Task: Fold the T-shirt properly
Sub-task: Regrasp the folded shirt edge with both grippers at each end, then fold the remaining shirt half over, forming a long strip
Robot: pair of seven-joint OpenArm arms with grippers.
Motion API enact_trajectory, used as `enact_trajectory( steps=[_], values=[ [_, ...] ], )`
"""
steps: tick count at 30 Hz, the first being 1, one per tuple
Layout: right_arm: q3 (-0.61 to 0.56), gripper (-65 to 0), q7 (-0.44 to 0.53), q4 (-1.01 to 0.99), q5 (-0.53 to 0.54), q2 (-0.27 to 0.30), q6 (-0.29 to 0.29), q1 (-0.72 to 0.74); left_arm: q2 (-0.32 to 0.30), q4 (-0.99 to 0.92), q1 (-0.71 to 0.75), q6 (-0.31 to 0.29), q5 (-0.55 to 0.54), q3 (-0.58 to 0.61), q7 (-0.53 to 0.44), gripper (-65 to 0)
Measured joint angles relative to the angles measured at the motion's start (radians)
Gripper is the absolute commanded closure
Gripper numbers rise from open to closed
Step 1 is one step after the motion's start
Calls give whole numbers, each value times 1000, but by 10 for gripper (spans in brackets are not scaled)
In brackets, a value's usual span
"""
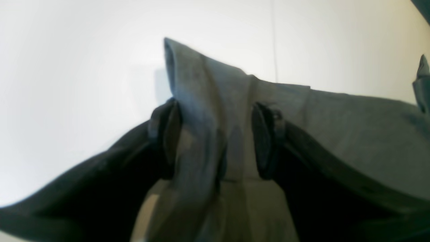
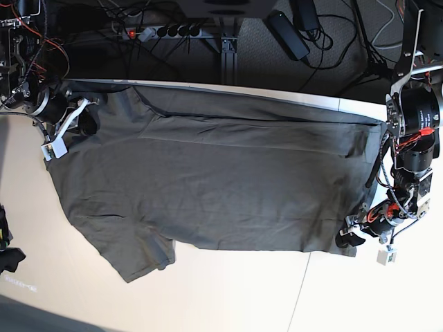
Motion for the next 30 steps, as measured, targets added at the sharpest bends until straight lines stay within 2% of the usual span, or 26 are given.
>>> enact_trajectory(
  steps=[3,4,8,12,15,18,21,23,25,27,30],
  values=[
    [0,0,-5,0,13,0,0,1,-3,0,0,4,48,0,-5,-55],
    [3,0,-8,0,22,0,0,3,-4,0,1,5,54,0,-6,-5],
    [35,0,-46,28,67,-4,2,4,-6,0,1,4,56,0,-6,0],
    [149,0,-47,123,98,-16,2,-5,-6,0,1,-2,53,0,-3,0],
    [224,0,-32,168,130,-17,2,48,-5,0,1,-3,48,0,2,0],
    [274,0,-18,147,81,-17,2,144,-5,0,1,-32,50,0,2,0],
    [281,0,30,22,-15,-17,3,276,-5,0,0,-37,46,0,14,0],
    [280,-127,74,-118,-59,-18,3,378,-5,-1,0,-37,40,0,17,0],
    [283,-225,107,-291,-81,-17,3,483,-5,-1,0,-37,36,0,25,0],
    [285,-275,110,-473,-83,-16,3,582,-5,0,-1,-39,35,0,37,0],
    [285,-285,108,-721,-84,-18,3,707,-5,1,-2,-40,30,0,51,0]
  ],
)
